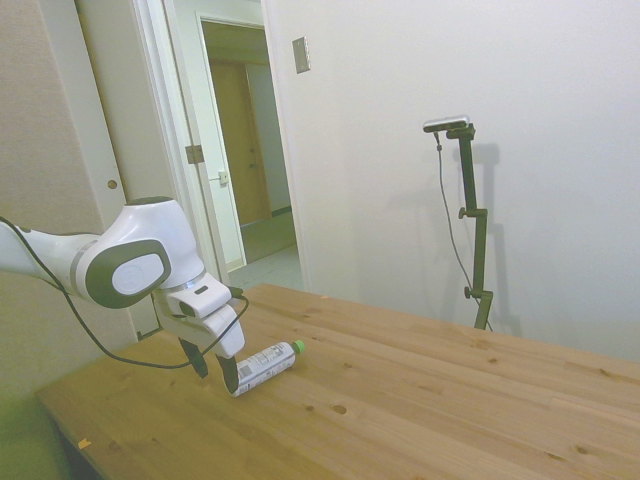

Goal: Stand the water bottle

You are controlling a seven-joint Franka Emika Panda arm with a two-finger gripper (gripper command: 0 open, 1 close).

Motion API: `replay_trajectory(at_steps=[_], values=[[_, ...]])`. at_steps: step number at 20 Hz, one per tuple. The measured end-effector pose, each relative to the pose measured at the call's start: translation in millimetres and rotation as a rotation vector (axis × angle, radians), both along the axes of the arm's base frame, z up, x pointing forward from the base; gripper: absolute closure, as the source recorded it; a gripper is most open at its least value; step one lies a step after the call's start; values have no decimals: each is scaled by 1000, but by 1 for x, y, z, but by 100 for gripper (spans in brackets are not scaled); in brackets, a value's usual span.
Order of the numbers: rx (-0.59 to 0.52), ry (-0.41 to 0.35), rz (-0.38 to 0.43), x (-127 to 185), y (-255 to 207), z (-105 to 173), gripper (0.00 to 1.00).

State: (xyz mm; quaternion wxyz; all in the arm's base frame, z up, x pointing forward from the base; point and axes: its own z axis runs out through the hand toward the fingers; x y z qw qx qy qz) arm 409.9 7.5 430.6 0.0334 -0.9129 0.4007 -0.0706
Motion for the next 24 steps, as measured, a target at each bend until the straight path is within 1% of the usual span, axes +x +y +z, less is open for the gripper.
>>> replay_trajectory(at_steps=[2, 5, 9, 12, 16, 19, 21, 24], values=[[0, 15, 0, -1, 1, -2, 0], [-3, 4, -4, 11, 17, 13, 0], [13, -25, -45, 44, 33, 44, 0], [34, -42, -95, 76, 35, 55, 0], [54, -52, -156, 122, 26, 58, 0], [58, -56, -190, 153, 17, 56, 0], [55, -57, -199, 172, 16, 51, 0], [42, -42, -202, 199, 21, 37, 0]])
